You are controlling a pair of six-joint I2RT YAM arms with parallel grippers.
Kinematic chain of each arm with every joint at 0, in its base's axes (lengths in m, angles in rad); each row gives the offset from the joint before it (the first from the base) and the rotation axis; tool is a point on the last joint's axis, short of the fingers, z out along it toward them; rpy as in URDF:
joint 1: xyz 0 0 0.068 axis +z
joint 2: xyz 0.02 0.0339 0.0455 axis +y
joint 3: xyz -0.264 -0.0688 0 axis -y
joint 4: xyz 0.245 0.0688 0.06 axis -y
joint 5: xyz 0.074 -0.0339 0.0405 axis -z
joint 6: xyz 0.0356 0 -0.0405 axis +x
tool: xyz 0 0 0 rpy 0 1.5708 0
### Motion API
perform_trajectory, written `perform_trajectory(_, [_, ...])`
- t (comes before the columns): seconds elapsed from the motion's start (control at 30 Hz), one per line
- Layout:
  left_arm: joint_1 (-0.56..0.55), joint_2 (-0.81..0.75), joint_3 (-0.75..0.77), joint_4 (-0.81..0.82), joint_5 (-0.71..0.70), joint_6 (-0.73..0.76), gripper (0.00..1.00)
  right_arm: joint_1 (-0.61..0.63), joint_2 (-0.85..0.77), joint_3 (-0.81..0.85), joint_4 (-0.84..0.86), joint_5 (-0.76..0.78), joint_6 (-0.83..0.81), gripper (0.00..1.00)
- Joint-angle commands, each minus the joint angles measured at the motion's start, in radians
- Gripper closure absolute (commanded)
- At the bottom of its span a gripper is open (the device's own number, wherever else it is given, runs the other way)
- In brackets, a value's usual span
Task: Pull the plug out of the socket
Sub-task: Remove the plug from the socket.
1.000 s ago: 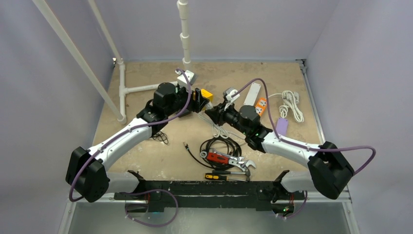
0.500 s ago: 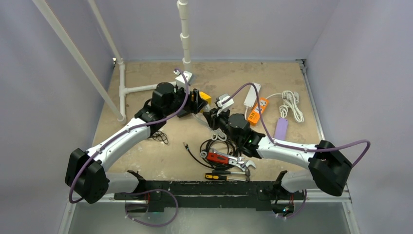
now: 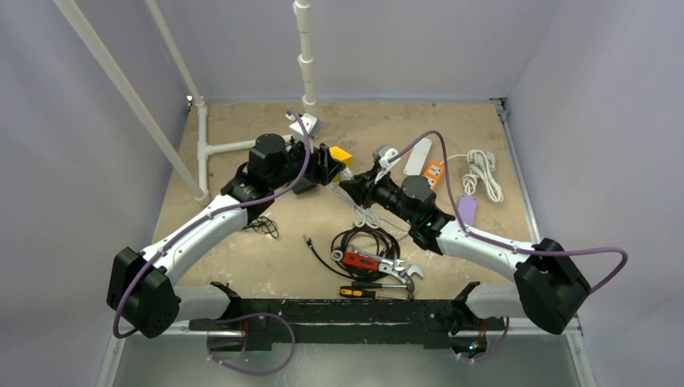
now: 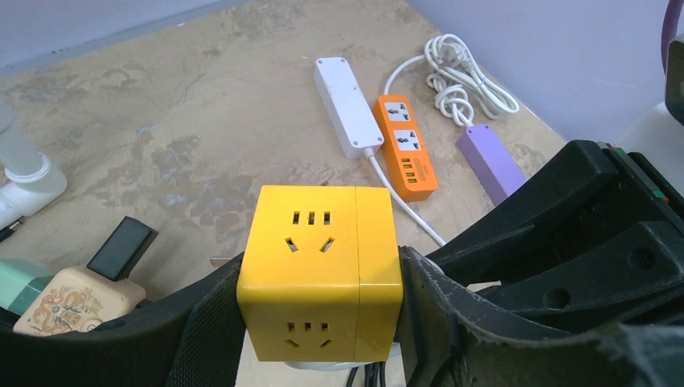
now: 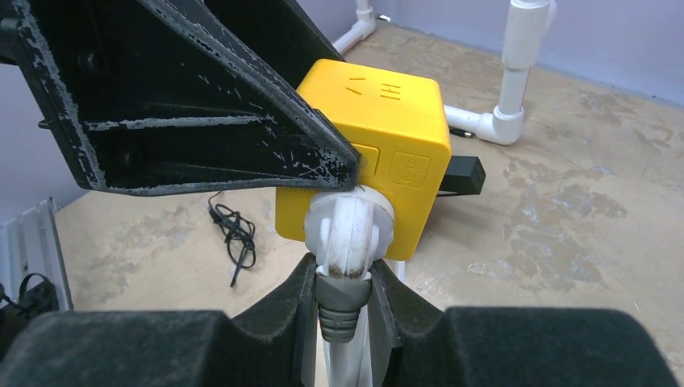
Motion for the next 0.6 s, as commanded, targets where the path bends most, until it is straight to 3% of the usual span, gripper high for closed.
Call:
perform_trajectory(0.0, [0.031, -0.006, 0.022, 0.011, -0.080, 0.067, 1.00, 0.008, -0.046, 0.025, 0.176, -0.140, 0.005, 1.00])
perform_trajectory(0.17, [0.032, -0.004, 0.022, -0.003, -0.139, 0.048, 1.00, 0.045, -0.067, 0.030, 0.154, -0.013, -0.012, 1.00])
perform_trajectory(0.33, [0.050, 0.010, 0.025, -0.012, -0.164, 0.011, 1.00, 0.207, -0.061, 0.067, 0.095, 0.269, -0.094, 1.00])
perform_trajectory(0.57, [0.058, 0.006, 0.016, -0.006, -0.178, -0.004, 1.00, 0.325, -0.002, 0.127, 0.025, 0.546, -0.123, 1.00])
